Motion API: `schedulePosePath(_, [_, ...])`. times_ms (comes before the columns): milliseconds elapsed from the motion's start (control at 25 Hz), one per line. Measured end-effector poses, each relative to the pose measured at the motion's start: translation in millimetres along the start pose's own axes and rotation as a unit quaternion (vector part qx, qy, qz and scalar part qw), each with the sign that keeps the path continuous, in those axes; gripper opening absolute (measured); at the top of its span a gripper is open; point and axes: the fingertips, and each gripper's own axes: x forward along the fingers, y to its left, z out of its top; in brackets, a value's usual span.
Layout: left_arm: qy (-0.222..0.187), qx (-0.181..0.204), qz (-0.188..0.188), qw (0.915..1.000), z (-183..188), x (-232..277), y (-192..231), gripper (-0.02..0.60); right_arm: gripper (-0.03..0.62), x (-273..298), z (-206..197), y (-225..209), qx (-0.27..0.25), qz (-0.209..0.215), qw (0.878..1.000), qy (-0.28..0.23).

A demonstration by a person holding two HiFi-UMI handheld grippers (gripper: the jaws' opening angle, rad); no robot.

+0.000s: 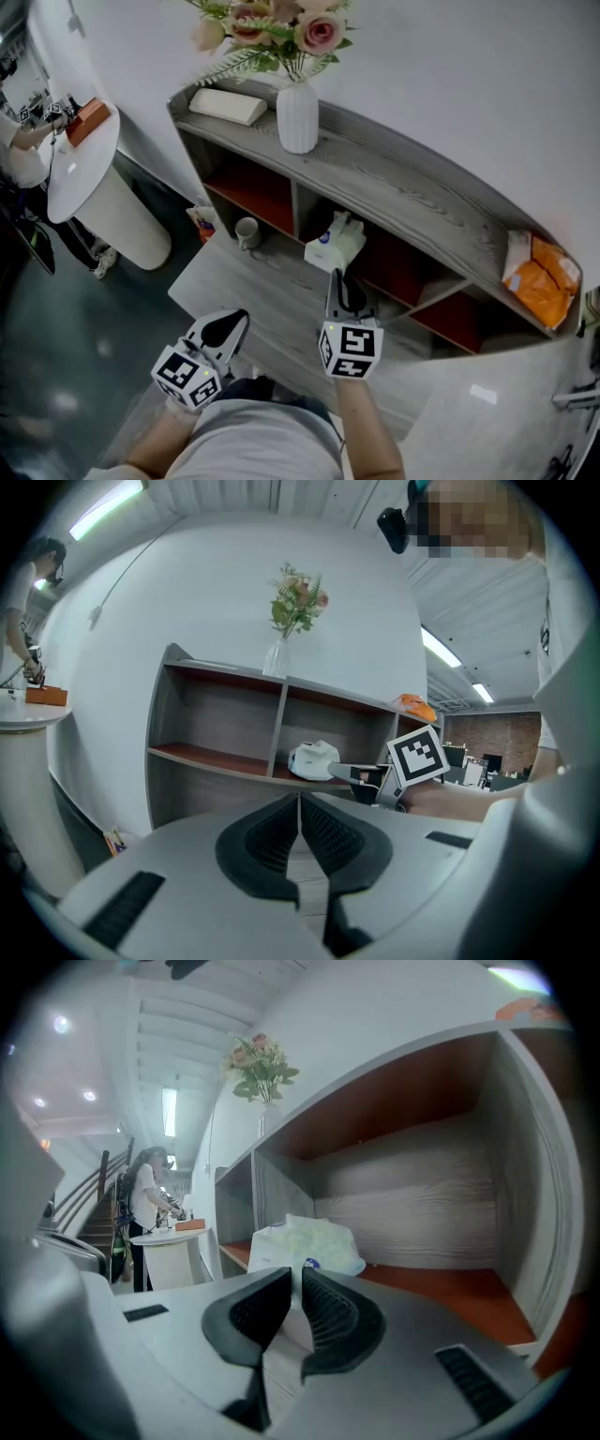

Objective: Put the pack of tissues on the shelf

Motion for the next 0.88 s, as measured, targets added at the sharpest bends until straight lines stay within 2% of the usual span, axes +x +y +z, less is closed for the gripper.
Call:
schedulePosePath(640, [0.012, -0.014, 0.01, 0.9998, -10, -5, 32, 0.025, 0.048, 46, -7, -5, -0.02, -0.031, 0.999, 0.025])
schedulePosePath(880, [0.015, -0.015, 0.006, 0.9998, -11, -3, 31, 0.025, 0.098, 50, -12, -8, -0.01, -0.036, 0.999, 0.037])
